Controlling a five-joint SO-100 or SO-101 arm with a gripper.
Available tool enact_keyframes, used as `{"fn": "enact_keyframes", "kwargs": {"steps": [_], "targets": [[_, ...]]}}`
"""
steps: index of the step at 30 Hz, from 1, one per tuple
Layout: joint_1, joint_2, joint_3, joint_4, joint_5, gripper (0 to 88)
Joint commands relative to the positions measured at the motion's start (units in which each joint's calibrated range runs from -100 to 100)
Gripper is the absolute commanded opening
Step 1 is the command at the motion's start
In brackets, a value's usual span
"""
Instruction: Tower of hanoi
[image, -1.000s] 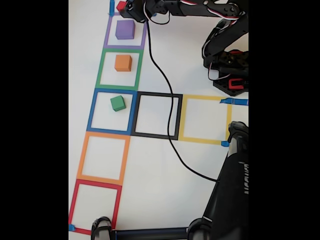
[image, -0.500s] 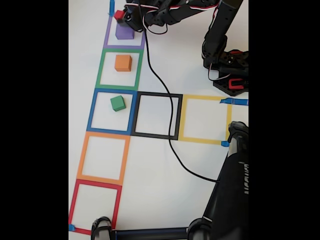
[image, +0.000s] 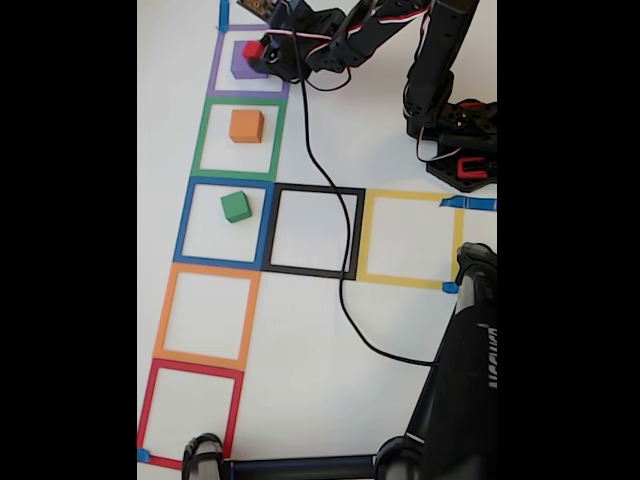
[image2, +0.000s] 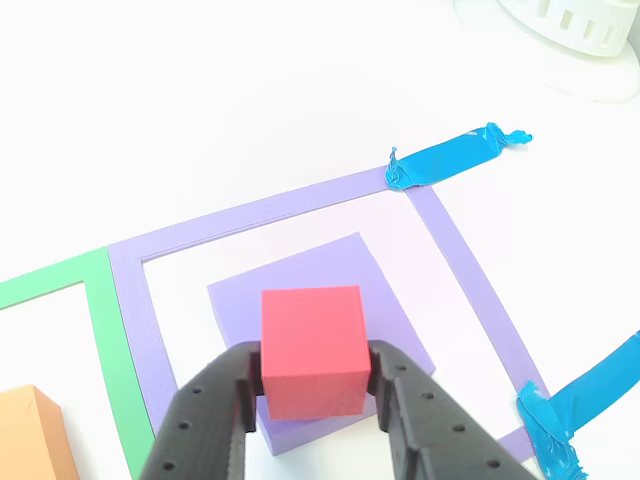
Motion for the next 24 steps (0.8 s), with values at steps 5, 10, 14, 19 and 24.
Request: {"fn": "enact_keyframes", "kwargs": {"steps": [5,10,14,19,24], "targets": [[-0.59,1.12,-2.86,-2.07,0.36,3.9],[-0.69,2.41,-4.04,-2.55,0.36,3.9],[-0.78,3.87,-5.41,-2.80,0.36,3.9],[-0.78,5.08,-6.04,-3.44,0.36,3.9],[-0.69,5.48,-5.95,-3.85,0.36,6.9]]}}
